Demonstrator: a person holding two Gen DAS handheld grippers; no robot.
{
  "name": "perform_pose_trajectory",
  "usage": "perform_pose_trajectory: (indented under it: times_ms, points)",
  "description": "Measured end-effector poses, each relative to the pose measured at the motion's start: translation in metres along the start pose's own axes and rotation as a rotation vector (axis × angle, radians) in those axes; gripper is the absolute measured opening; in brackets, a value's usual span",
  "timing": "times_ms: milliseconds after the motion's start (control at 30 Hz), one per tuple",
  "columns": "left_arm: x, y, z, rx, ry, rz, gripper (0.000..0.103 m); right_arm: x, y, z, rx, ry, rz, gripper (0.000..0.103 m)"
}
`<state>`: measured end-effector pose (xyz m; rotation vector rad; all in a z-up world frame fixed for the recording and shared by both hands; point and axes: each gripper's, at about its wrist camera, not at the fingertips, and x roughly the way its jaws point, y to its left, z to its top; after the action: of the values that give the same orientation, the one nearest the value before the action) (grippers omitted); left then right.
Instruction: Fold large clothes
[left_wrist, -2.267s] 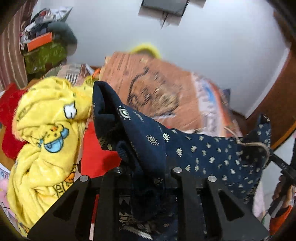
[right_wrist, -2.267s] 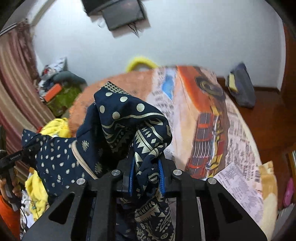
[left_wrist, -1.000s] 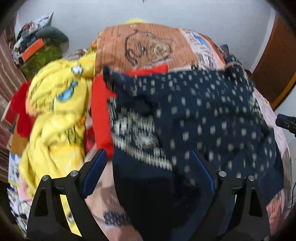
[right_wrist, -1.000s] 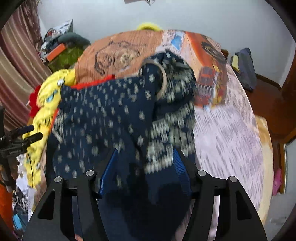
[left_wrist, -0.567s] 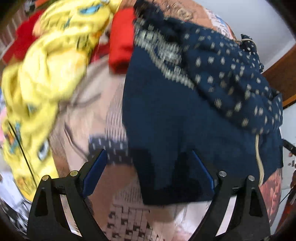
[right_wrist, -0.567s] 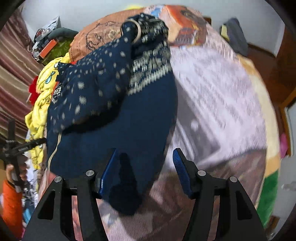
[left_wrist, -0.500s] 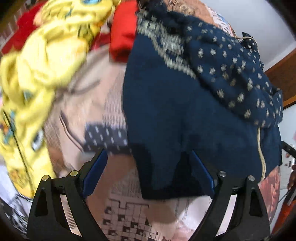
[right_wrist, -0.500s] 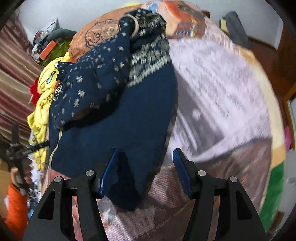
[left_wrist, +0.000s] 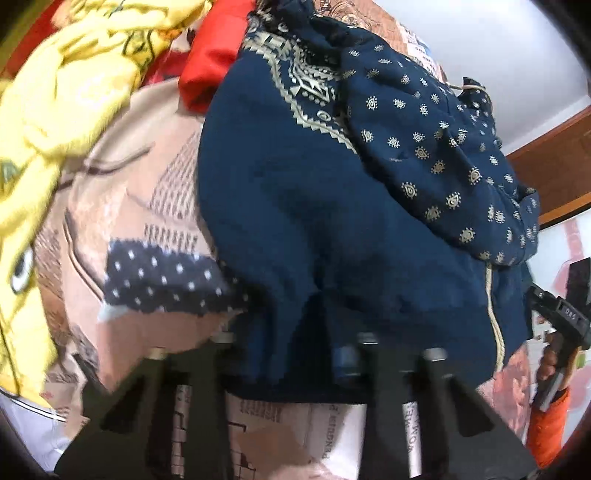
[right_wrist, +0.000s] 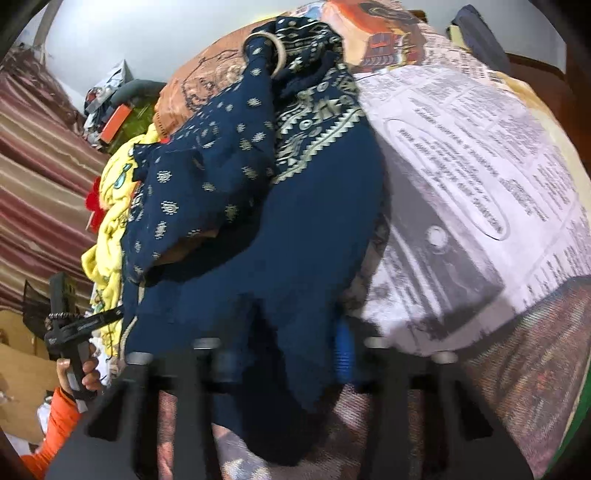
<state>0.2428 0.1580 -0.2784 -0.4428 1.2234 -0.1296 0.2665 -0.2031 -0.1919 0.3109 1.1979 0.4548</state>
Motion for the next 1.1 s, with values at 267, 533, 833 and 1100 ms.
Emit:
perform_pose_trajectory:
  times_ms: [267,533,833,1100]
  points:
    - [-0.062,-0.026,0.03,0.042,-0.17,-0.08,0.007,-0.031,0.035,0.015,-0.128,-0.1,0.033,0.008]
    - [-0.137,-0.054,0.102,0.115,-0.387,-0.132,0.006,-0.066,0.061,0.077,-0.19,-0.263,0.066,0.007]
    - [-0.12,-0.052,0.223,0.052,-0.532,0.06,0.006,-0.047,0.039,0.186,-0.088,-0.378,0.007,0.007]
    - [-0.005,-0.013,0.282,-0.033,-0.371,0.21,0.007,0.042,-0.001,0.237,0.003,-0.266,-0.054,0.007]
